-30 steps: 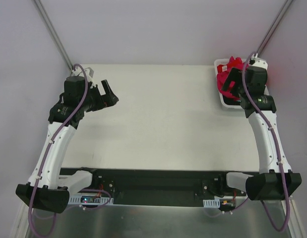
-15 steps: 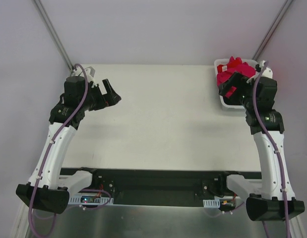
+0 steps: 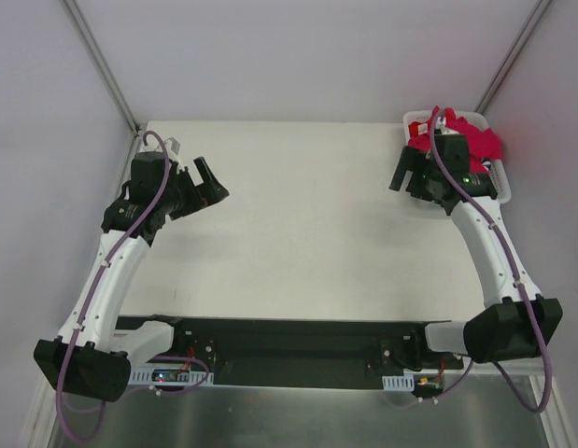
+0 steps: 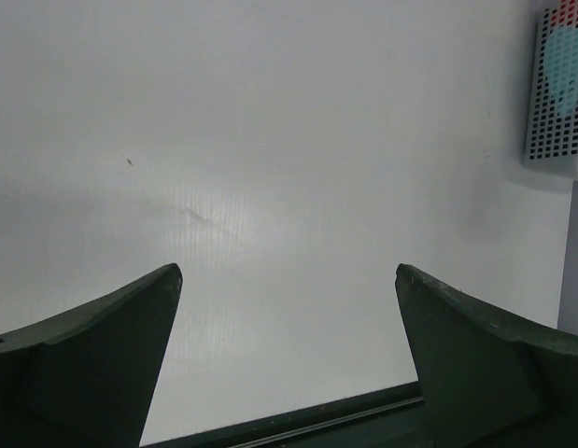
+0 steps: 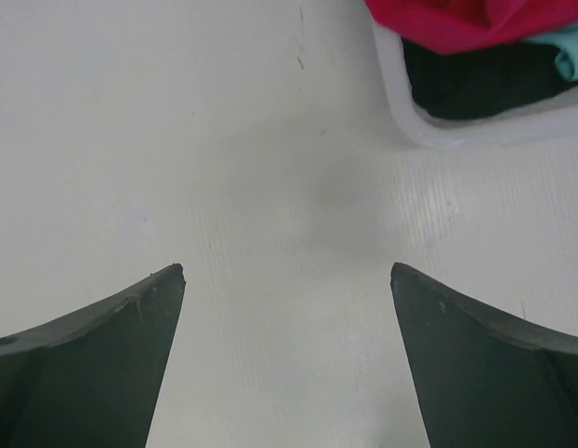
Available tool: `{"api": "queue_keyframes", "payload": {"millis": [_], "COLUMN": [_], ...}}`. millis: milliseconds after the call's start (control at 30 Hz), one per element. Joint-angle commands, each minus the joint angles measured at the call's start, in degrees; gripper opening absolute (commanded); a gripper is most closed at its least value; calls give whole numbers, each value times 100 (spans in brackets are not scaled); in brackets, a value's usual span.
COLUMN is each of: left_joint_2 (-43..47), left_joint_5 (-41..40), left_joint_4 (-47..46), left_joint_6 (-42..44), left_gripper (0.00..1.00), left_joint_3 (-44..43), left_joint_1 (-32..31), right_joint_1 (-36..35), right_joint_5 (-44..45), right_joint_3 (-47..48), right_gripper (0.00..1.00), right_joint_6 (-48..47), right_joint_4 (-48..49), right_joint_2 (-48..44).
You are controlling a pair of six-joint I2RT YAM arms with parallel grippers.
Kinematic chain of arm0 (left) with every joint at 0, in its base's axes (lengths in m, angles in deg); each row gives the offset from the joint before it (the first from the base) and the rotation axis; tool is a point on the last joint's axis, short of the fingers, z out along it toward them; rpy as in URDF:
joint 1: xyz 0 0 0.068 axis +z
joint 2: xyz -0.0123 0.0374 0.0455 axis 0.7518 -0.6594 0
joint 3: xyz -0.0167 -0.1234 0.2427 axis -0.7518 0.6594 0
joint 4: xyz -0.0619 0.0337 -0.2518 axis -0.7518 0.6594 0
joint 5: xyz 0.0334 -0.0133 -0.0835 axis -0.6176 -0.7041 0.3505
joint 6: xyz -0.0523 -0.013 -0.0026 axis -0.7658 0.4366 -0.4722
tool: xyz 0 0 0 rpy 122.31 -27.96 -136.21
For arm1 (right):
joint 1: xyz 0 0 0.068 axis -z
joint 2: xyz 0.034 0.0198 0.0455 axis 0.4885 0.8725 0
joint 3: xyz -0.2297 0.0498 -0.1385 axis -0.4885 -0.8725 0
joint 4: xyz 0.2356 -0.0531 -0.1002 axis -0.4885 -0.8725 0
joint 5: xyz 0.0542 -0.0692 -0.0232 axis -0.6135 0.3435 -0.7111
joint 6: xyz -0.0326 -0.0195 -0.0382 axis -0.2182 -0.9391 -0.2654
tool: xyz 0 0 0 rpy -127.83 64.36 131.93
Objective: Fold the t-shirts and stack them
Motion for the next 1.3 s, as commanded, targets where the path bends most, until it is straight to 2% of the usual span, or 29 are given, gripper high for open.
{"api": "queue_keyframes", "payload": {"millis": [0,100,167,233,400,633,733,833,867,933,1067,1167,1267], "left_joint_2": [237,377,421,465,518,588,571,553,536,527,536,422,281], "left_joint_5": [-260,-287,-331,-410,-392,-296,-164,-120,-129,-190,-366,-366,-445], "left_joint_4": [-63,-55,-55,-54,-63,-212,-362,-485,-494,-529,-599,-678,-722], "left_joint_6": [-315,-342,-324,-342,-561,-641,-693,-764,-764,-755,-746,-737,-746], "left_gripper": [99,99,99,99,99,99,99,99,99,99,99,99,99], "left_joint_3": [180,364,505,706,1190,1410,1445,1489,1498,1525,1568,1560,1542], "left_joint_1": [62,62,62,62,62,62,62,62,62,62,62,62,62], "right_joint_1": [-566,-584,-593,-645,-1040,-1708,-1727,-1692,-1648,-1630,-1937,-2218,-2473], "right_joint_5": [1225,1333,719,88,-13,434,733,944,876,465,-30,355,348], "right_joint_3": [227,-809,-1493,-1786,-2156,-1868,-1534,-866,-395,-49,-275,-433,-776], "right_gripper": [96,96,96,96,96,96,96,96,96,96,96,96,96], "right_joint_6": [770,930,685,570,534,1043,1194,1106,1114,1123,1368,1807,1800], "right_joint_4": [-1285,-1226,-788,-444,58,488,594,587,499,454,1148,781,727], "right_joint_2": [-227,-778,-1070,-1369,-1581,-1292,-941,-300,-63,439,695,906,854]}}
